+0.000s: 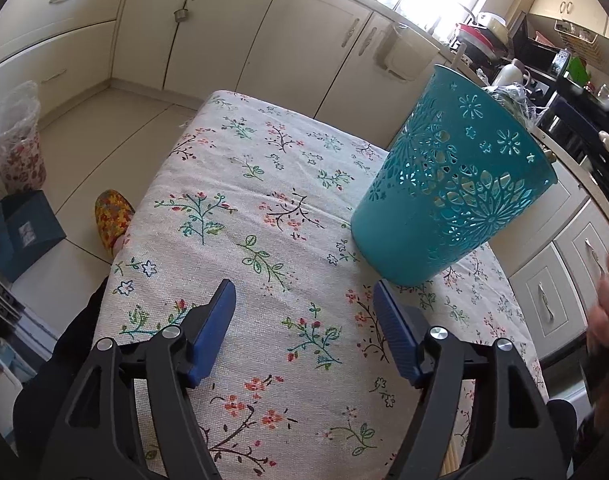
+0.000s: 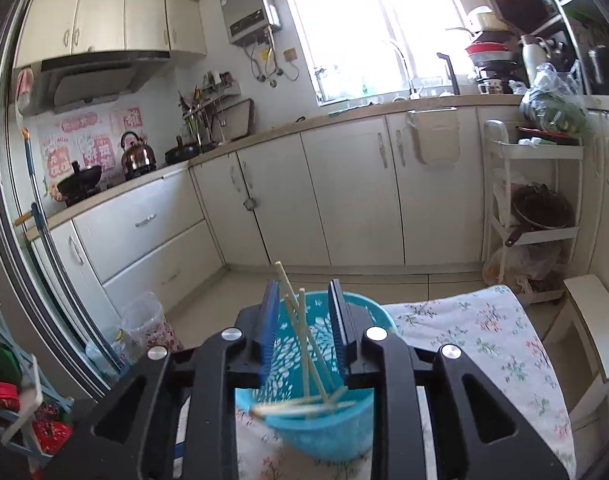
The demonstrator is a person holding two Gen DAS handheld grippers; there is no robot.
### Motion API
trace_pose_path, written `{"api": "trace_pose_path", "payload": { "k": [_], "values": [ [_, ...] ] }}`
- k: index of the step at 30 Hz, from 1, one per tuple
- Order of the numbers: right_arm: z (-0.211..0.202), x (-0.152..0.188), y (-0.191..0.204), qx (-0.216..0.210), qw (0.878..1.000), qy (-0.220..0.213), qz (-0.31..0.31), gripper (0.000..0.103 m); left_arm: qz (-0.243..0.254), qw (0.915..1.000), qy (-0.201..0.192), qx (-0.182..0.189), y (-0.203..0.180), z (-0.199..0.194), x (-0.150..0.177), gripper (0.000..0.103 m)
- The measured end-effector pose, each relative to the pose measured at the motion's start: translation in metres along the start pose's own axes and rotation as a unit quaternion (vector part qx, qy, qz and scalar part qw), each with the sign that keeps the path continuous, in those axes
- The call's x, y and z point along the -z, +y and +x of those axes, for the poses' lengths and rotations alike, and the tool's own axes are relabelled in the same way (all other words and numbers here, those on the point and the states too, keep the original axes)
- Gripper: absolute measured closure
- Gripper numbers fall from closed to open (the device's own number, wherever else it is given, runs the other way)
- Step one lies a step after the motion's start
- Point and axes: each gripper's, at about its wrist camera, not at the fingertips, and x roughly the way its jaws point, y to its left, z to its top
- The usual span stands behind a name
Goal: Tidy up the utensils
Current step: 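Return the right tool to the chopsticks and grasp one, then grasp a chopstick from the bundle with the left tool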
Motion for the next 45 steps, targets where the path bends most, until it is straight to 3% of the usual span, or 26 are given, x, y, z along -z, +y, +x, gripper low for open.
{"api": "trace_pose_path", "payload": {
  "k": [3,7,9,13,18,25,29,34,37,41,45],
  "values": [
    [-0.025,0.029,0.002,-0.002,0.999,0.029,0.012,0.077,-0.002,1.0,0.0,-0.003,0.001,0.0,0.0,0.035],
    [-0.024,0.094,0.003,0.006,0.99,0.143,0.004,0.077,0.001,1.0,0.001,-0.008,0.0,0.001,0.0,0.034],
    [-0.013,0.128,0.0,0.012,0.979,0.201,0.012,0.084,0.001,0.9999,0.001,-0.01,0.0,0.001,0.0,0.034],
    [0.001,0.154,-0.001,0.021,0.97,0.242,0.01,0.085,-0.001,0.9999,0.001,-0.014,0.001,0.0,0.001,0.033],
    [0.015,0.161,0.002,0.037,0.965,0.261,-0.011,0.087,-0.001,0.9999,0.002,-0.015,0.001,0.001,0.001,0.033],
    [0.016,0.166,0.003,0.048,0.965,0.255,-0.033,0.087,0.001,0.9999,0.002,-0.014,0.001,0.001,0.001,0.033],
    [0.013,0.167,0.004,0.063,0.964,0.253,-0.057,0.094,0.007,0.9999,0.003,-0.011,0.0,0.0,0.002,0.033],
    [0.003,0.164,-0.029,0.09,0.966,0.243,-0.006,0.097,0.072,0.997,0.027,0.0,-0.028,-0.005,0.01,0.033],
    [-0.002,0.164,-0.041,0.083,0.968,0.237,0.024,0.097,0.118,0.9914,0.053,0.018,-0.056,-0.01,0.028,0.033],
    [-0.004,0.162,-0.042,0.078,0.968,0.236,0.031,0.097,0.174,0.9819,0.075,-0.005,-0.087,-0.006,0.046,0.033],
    [-0.003,0.161,-0.046,0.069,0.968,0.237,0.043,0.097,0.177,0.9789,0.097,-0.031,-0.091,0.005,0.053,0.037]
  ]
}}
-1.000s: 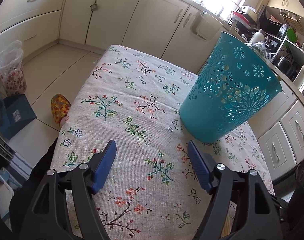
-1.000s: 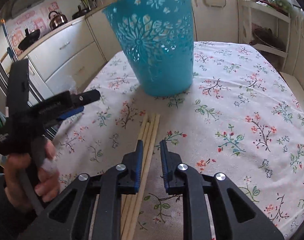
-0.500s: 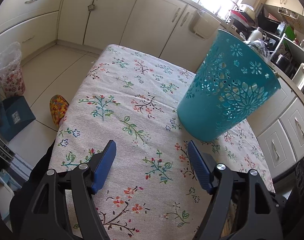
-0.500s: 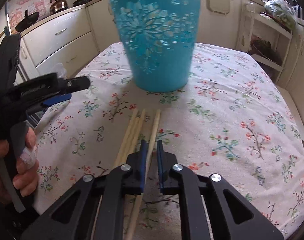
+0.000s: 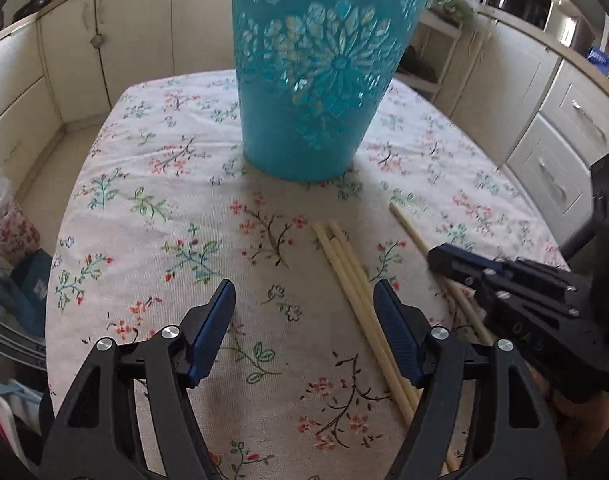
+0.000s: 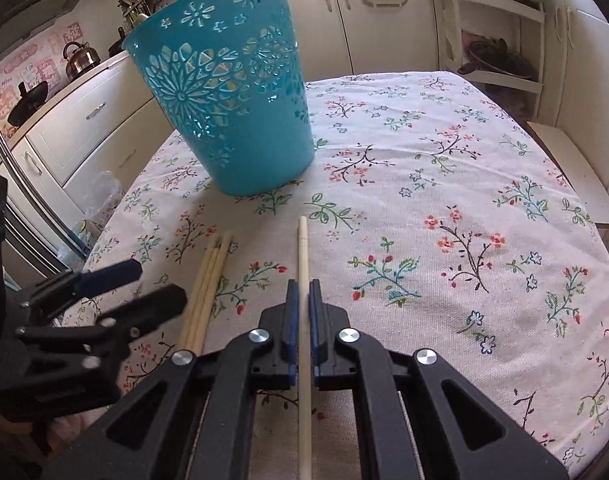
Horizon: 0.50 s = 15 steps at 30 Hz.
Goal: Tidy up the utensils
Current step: 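Grasp a chopstick from the bundle with the left tool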
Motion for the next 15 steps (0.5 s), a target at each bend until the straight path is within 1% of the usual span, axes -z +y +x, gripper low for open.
{"api": "trace_pose_path", "payload": {
  "k": [3,7,11,14,15],
  "values": [
    [0.0,0.0,-0.001,-0.003,1.0,0.001,0.002,0.097,0.015,0.9997,0.003,-0.021,-0.003,0.003,0.003,0.038],
    [0.0,0.0,0.001,-0.009,1.0,0.003,0.003,0.097,0.008,0.9996,0.008,-0.026,-0.002,0.003,0.001,0.038],
    [0.0,0.0,0.001,-0.012,1.0,0.005,0.004,0.097,0.014,0.9993,0.011,-0.034,-0.007,0.004,-0.001,0.038],
    [0.0,-0.001,0.0,-0.014,1.0,0.006,0.006,0.097,0.024,0.9987,0.012,-0.044,-0.012,0.004,-0.001,0.039],
    [0.0,-0.001,-0.001,-0.014,1.0,0.006,0.006,0.097,0.029,0.9982,0.012,-0.05,-0.014,0.004,-0.001,0.042]
  ]
}}
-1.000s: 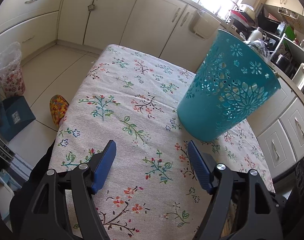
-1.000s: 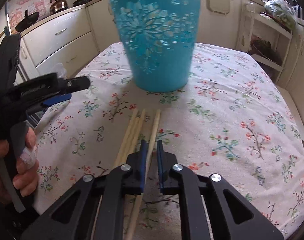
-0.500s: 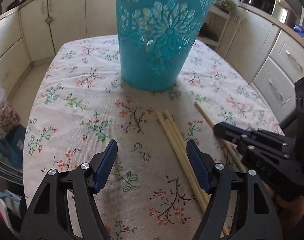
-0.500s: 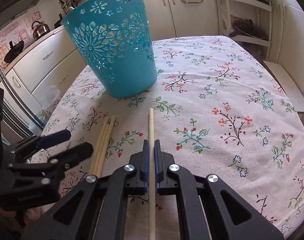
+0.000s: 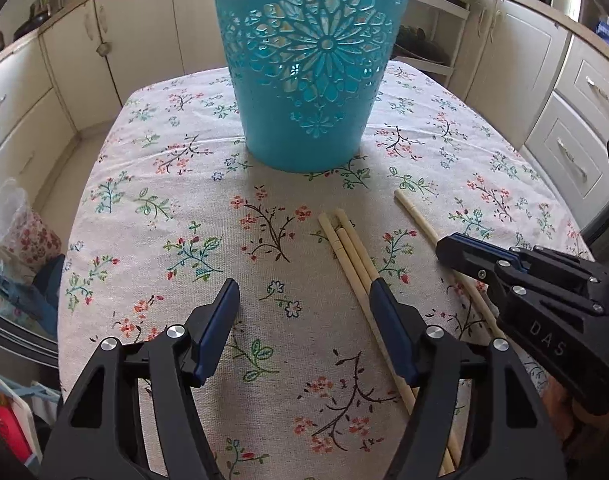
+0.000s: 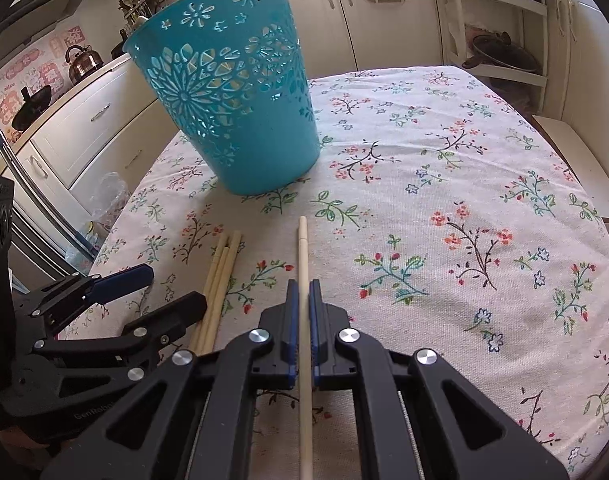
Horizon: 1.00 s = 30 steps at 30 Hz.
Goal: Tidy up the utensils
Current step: 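Grasp a chopstick from the bundle with the left tool, then lift the left tool's chopstick over the teal cup and open to drop it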
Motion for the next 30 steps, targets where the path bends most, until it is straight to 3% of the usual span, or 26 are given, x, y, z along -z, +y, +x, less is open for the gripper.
{"api": "trace_pose_path", "payload": {
  "k": [1,7,10,13,16,19,26,30],
  "values": [
    [0.0,0.0,0.0,0.0,1.0,0.0,0.0,0.097,0.004,0.9999,0.005,-0.008,-0.002,0.001,-0.001,0.051],
    [0.001,0.0,0.001,0.004,1.0,-0.002,-0.004,0.097,0.007,0.9999,0.01,-0.009,0.002,0.006,-0.006,0.064],
    [0.002,0.0,0.003,0.007,1.0,-0.002,-0.009,0.097,0.022,0.9993,0.003,0.03,0.004,0.009,-0.01,0.081],
    [0.005,-0.003,0.005,0.006,1.0,-0.004,-0.01,0.097,0.042,0.9958,0.016,0.079,0.009,0.012,-0.015,0.091],
    [0.007,-0.004,0.006,0.004,1.0,-0.002,-0.012,0.097,0.069,0.9927,0.029,0.095,0.011,0.012,-0.02,0.093],
    [0.007,-0.006,0.006,-0.003,1.0,0.005,-0.01,0.097,0.08,0.9922,0.039,0.087,0.012,0.014,-0.024,0.093],
    [0.012,-0.013,0.011,0.001,0.999,0.021,-0.034,0.097,0.062,0.9958,0.048,0.046,0.008,0.018,-0.029,0.093],
    [0.014,-0.015,0.015,0.008,0.998,0.03,-0.058,0.097,0.048,0.9963,0.042,0.057,0.005,0.017,-0.027,0.096]
  ]
}}
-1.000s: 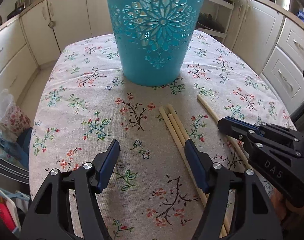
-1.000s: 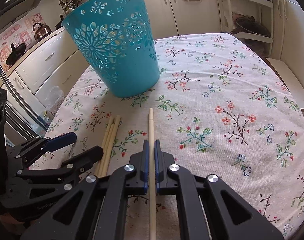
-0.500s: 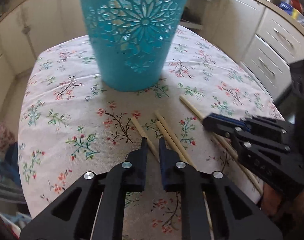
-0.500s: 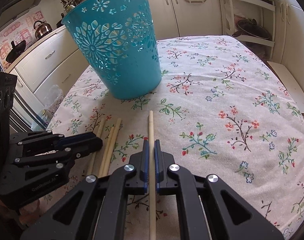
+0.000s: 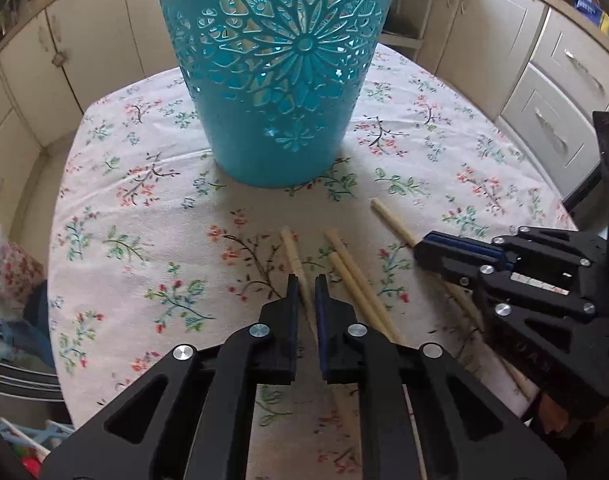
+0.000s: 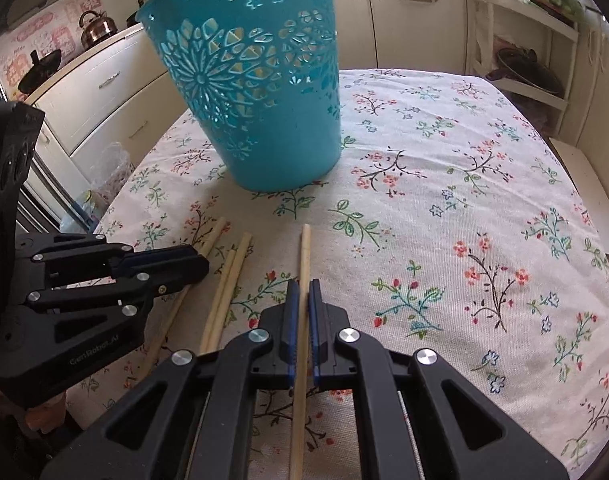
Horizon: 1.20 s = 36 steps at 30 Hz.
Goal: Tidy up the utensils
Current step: 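Lift the left tool's chopstick over the teal cup and open to drop it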
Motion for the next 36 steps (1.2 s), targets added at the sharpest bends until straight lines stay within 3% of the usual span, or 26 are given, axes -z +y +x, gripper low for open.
{"api": "trace_pose_path", "payload": {
  "k": [5,10,14,18,24,27,36],
  "values": [
    [0.003,-0.002,0.002,0.004,1.0,0.004,-0.023,0.097,-0.008,0.9998,0.012,-0.016,-0.001,0.003,-0.007,0.096],
    [0.005,-0.001,-0.004,-0.009,1.0,-0.003,-0.008,0.097,-0.009,0.9997,-0.001,-0.025,-0.003,0.006,-0.008,0.098],
    [0.004,-0.001,-0.009,-0.02,1.0,-0.009,0.011,0.097,-0.043,0.9987,-0.024,0.009,0.01,-0.003,-0.001,0.098],
    [0.003,-0.001,-0.011,-0.027,0.999,-0.01,0.018,0.097,-0.063,0.9941,-0.076,0.045,0.021,-0.032,0.008,0.098],
    [0.004,-0.001,-0.01,-0.026,0.999,-0.011,0.018,0.098,-0.08,0.9791,-0.169,0.081,0.037,-0.098,0.001,0.098],
    [0.004,-0.001,-0.011,-0.025,0.999,-0.011,0.017,0.098,-0.083,0.9673,-0.222,0.09,0.043,-0.134,-0.017,0.098],
    [0.003,0.0,-0.011,-0.029,0.999,-0.012,0.022,0.098,-0.104,0.9345,-0.335,0.061,0.055,-0.184,-0.093,0.098]
  ]
}}
